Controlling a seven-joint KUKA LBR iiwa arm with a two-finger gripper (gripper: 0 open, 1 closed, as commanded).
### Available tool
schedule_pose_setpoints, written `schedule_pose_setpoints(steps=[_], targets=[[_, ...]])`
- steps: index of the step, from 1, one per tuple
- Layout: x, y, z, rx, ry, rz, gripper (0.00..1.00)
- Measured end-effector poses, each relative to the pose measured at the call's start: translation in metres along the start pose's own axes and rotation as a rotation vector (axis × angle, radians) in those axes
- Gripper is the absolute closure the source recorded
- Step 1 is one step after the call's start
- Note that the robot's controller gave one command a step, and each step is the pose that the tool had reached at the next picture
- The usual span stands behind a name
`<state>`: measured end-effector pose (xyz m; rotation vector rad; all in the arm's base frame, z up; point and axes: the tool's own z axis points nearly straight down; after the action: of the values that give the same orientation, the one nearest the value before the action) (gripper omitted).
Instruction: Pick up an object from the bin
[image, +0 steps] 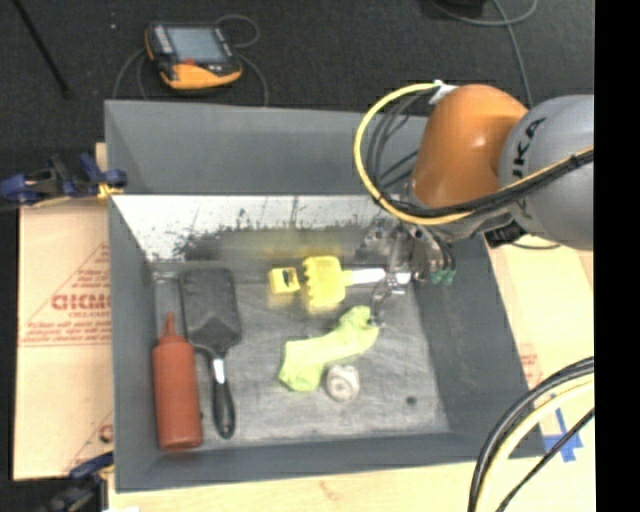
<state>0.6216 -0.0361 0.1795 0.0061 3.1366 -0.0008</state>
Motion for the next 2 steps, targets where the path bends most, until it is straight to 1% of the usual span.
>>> schedule_pose_setpoints(steps=[1,2], targets=[[0.016,0.009,0.037,0.001,-0.003,-0.096,0.0],[0.012,0.03,0.104,0.002,-0.007,-0.231,1.0]])
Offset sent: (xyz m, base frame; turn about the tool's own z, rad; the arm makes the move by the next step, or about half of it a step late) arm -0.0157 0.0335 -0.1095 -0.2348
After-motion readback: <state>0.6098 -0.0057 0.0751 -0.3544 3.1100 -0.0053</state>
